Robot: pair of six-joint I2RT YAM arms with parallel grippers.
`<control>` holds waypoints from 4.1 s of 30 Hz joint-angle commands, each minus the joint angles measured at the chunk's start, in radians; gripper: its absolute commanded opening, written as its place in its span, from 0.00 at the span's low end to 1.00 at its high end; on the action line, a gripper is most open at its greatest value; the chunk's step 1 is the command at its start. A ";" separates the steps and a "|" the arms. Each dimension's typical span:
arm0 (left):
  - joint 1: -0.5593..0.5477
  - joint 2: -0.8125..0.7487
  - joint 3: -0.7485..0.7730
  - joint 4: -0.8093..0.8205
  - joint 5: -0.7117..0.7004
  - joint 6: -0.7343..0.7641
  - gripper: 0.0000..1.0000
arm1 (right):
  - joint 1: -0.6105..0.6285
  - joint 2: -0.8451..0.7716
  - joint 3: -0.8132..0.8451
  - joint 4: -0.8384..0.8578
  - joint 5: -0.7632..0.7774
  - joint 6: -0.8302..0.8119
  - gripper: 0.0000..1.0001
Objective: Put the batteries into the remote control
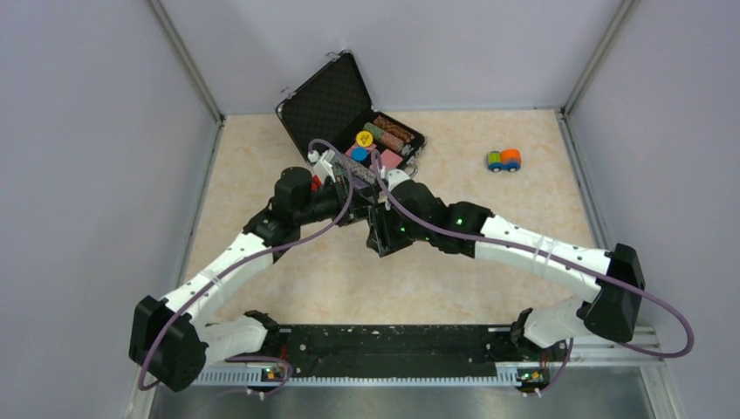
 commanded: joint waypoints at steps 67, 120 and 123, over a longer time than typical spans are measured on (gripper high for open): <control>0.172 0.001 -0.039 0.021 0.028 -0.071 0.00 | -0.231 -0.212 -0.149 0.030 -0.166 0.216 0.79; 0.187 0.013 -0.097 -0.020 -0.006 -0.026 0.00 | -0.323 0.029 -0.557 0.118 0.076 0.873 0.21; 0.187 0.010 -0.094 -0.020 -0.004 -0.027 0.00 | -0.325 0.032 -0.569 0.128 0.068 0.885 0.20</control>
